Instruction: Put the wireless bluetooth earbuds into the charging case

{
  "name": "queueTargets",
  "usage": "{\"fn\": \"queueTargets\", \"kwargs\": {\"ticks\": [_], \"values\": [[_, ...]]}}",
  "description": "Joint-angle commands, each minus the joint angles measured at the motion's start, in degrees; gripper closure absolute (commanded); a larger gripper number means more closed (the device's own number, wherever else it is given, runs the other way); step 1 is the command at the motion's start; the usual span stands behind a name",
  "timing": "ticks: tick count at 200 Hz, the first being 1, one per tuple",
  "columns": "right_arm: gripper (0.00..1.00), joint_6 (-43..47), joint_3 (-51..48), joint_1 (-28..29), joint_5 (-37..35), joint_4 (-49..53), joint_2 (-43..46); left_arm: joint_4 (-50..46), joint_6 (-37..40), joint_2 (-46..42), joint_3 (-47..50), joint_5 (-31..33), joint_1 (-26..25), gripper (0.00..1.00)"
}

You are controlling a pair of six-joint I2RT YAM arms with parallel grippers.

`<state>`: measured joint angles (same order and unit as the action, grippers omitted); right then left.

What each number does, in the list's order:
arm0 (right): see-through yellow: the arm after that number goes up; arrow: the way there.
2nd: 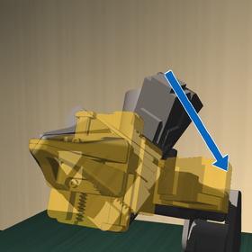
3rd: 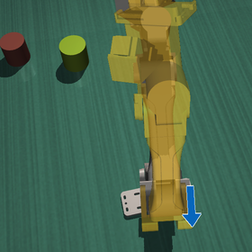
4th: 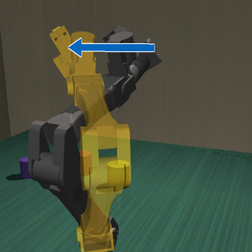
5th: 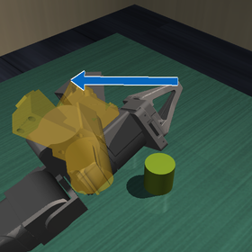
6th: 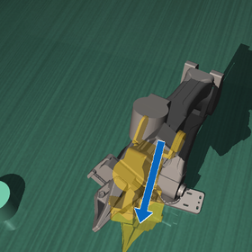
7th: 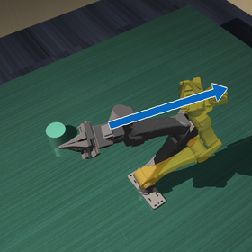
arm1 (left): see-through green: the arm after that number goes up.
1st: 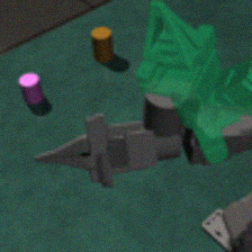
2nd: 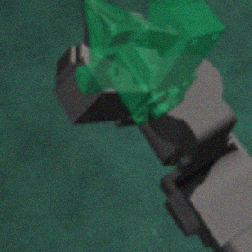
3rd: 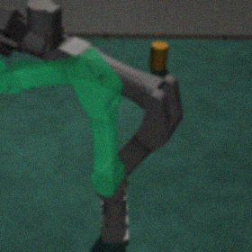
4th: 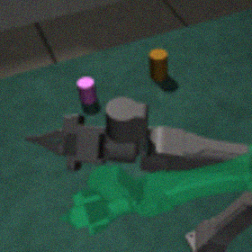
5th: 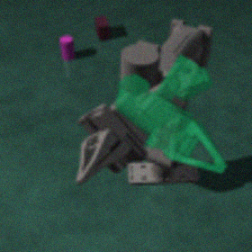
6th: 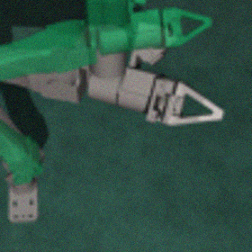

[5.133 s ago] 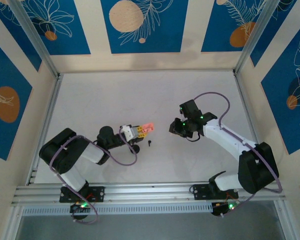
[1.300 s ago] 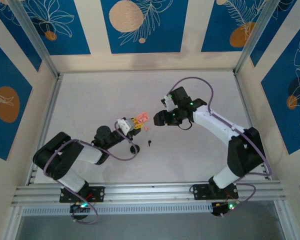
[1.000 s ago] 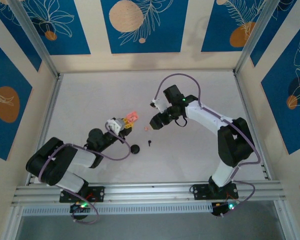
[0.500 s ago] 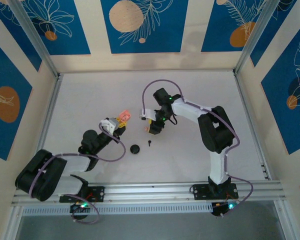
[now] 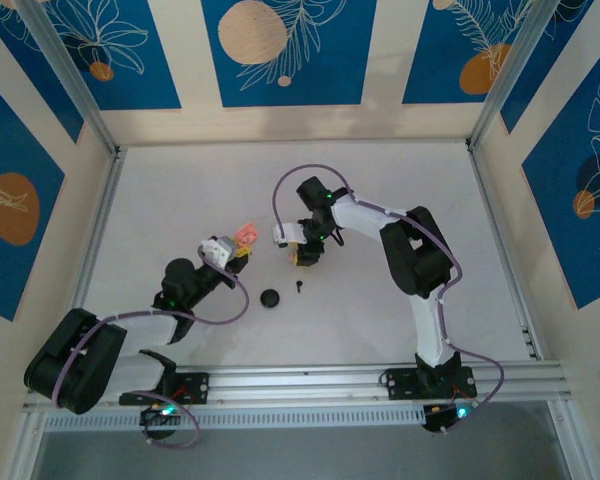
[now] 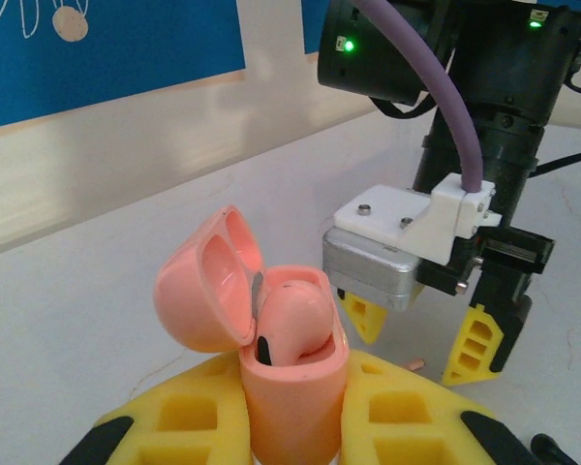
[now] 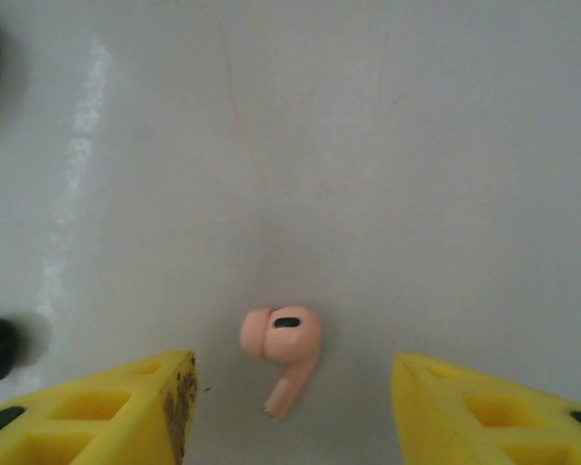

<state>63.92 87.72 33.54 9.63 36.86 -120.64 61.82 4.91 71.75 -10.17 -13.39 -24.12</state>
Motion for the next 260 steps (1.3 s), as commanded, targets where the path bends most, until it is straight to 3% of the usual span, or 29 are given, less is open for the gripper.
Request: {"fn": "queueTargets", "kwargs": {"ticks": [1, 75, 105, 170, 211, 260], "values": [[0.46, 2.6, 2.4, 0.6, 1.4, 1.9, -2.3, 0.2, 0.7, 0.4, -1.1, -0.1, 0.7, 0.85], [0.58, 2.5, 5.7, 1.1, 2.1, 4.7, -5.1, -1.9, 1.4, -0.4, -1.8, -0.4, 0.7, 0.85], [0.69, 2.4, 5.9, 1.1, 1.5, 5.3, -5.4, -2.1, 1.5, -0.3, -2.0, -0.8, 0.7, 0.85], [0.75, -0.3, 3.6, 1.2, 2.0, 3.3, -2.9, -3.2, 2.1, 0.1, -2.5, -2.4, 0.7, 0.85], [0.76, -9.6, -3.9, -0.4, 7.0, -5.7, 5.3, -1.9, 1.9, 2.2, -3.4, -5.2, 0.4, 0.86], [0.76, -29.2, -21.1, -3.9, 14.3, -25.8, 20.0, 4.9, 0.1, 8.1, -6.3, -6.2, -2.3, 0.86]]}}
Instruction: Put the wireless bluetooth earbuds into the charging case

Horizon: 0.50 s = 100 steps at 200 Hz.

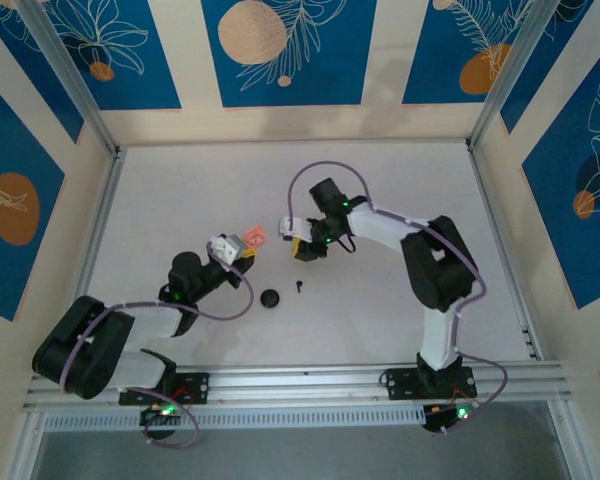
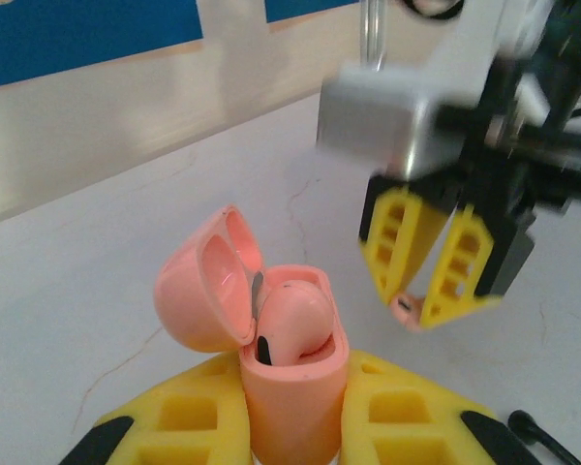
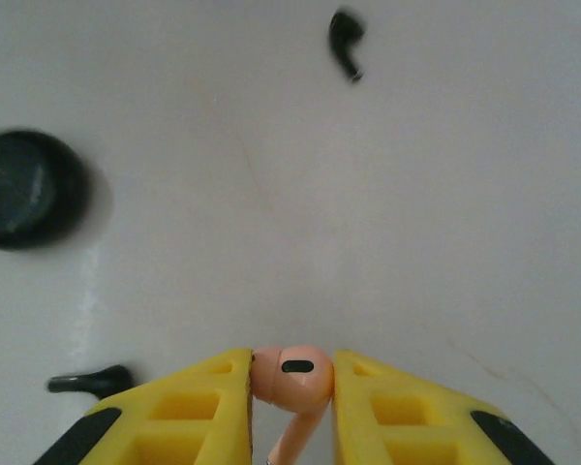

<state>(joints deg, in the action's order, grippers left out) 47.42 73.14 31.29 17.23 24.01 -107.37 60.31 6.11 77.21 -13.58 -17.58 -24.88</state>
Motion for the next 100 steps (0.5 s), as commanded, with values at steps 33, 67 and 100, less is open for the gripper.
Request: {"fn": "queueTargets", "kwargs": {"ticks": [33, 67, 100], "values": [[0.76, -26.6, -18.8, -3.9, 9.4, -29.3, 16.1, 13.4, -3.0, 8.7, -5.2, -1.8, -4.6, 0.86], [0.76, -39.2, -28.2, -6.4, 11.6, -44.2, 23.3, 20.3, -5.4, 14.5, -7.7, -1.2, -7.5, 0.87], [0.76, -48.0, -33.4, -7.9, 12.8, -55.6, 27.1, 20.3, -5.4, 16.2, -10.3, -1.4, -9.7, 0.87]]}}
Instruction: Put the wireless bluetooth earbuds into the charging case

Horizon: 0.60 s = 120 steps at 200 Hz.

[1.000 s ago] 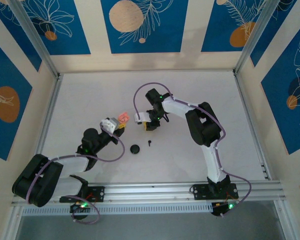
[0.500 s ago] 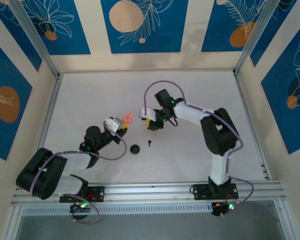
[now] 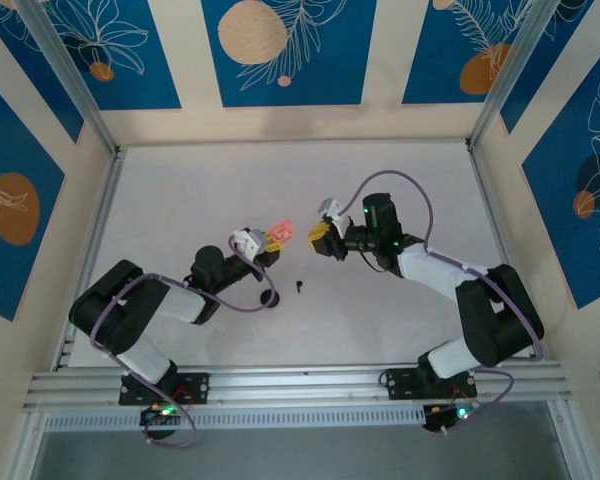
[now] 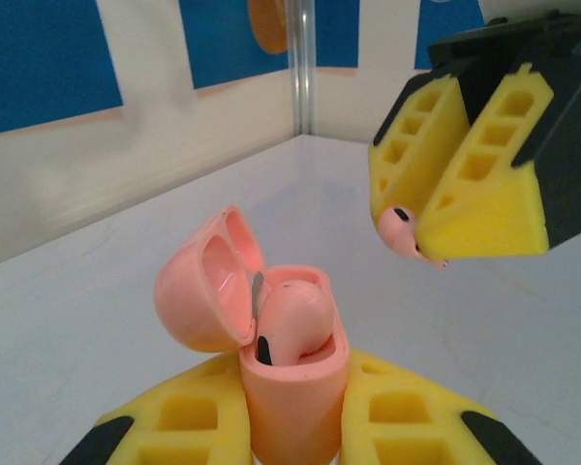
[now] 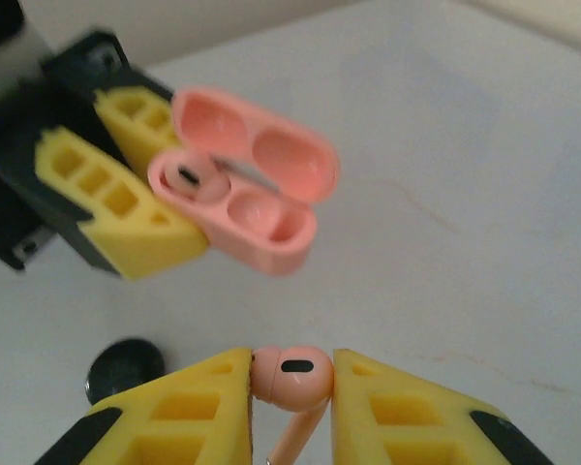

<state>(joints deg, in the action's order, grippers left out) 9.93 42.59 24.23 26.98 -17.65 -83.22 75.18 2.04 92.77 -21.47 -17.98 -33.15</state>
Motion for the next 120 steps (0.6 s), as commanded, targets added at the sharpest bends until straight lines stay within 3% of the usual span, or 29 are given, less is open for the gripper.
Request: {"fn": "queueTargets", "kwargs": {"ticks": [1, 55, 120], "values": [[0.76, -10.8, -3.0, -0.9, 3.0, -14.3, 3.0, 5.4, -1.3, 0.7, -2.5, -0.9, -1.5, 0.87], [0.76, -20.4, -7.2, -1.3, 1.1, -29.3, 4.5, 5.4, -3.6, 2.2, -5.5, -0.4, -3.8, 0.87], [0.76, -23.2, -5.4, -0.3, -0.4, -35.2, 1.5, 5.4, -5.4, 1.8, -6.7, -0.5, -4.6, 0.87]]}}
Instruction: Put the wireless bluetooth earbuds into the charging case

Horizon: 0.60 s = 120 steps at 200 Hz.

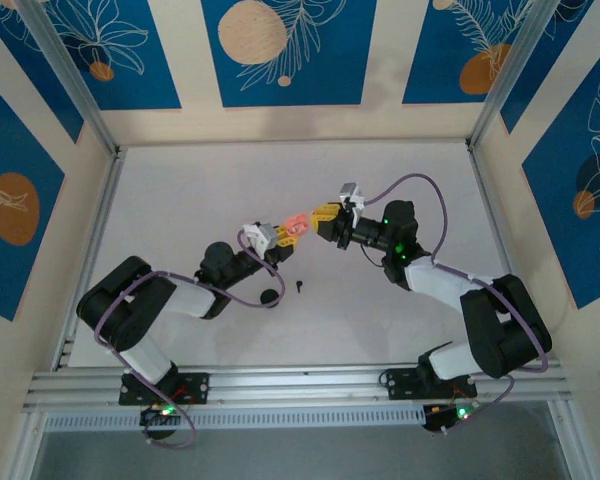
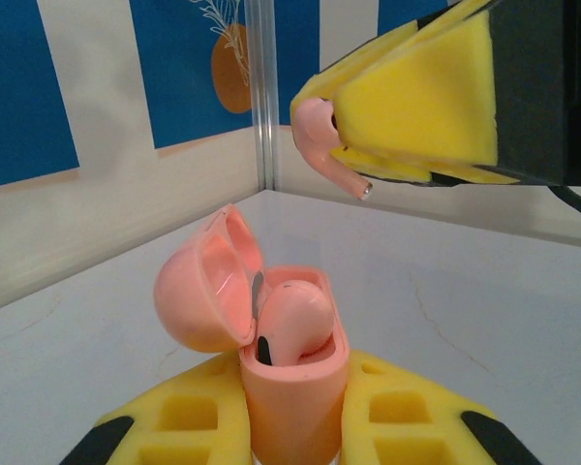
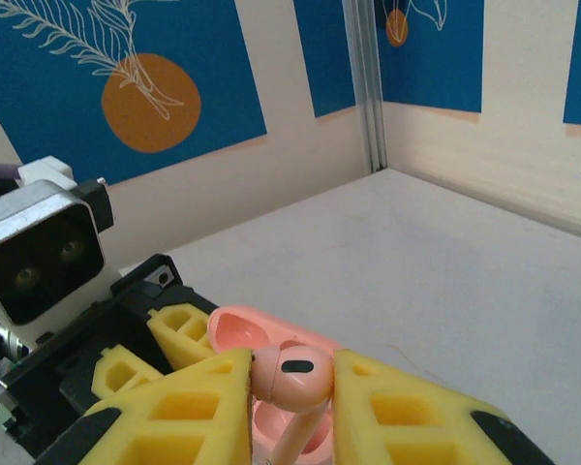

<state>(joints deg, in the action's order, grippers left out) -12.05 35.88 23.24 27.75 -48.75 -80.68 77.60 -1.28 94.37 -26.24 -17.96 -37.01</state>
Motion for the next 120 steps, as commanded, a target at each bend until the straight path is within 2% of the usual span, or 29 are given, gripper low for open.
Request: {"fn": "queueTargets", "kwargs": {"ticks": [1, 120], "values": [[0.76, -1.1, 1.3, 0.8, -1.2, -4.0, -1.1, 3.0, -2.2, 0.2, -2.0, -0.6, -0.7, 0.87], [0.76, 1.0, 3.9, 2.2, -4.5, -6.5, -5.9, 3.0, -7.3, -0.3, -3.7, -2.3, -0.9, 0.87]]}}
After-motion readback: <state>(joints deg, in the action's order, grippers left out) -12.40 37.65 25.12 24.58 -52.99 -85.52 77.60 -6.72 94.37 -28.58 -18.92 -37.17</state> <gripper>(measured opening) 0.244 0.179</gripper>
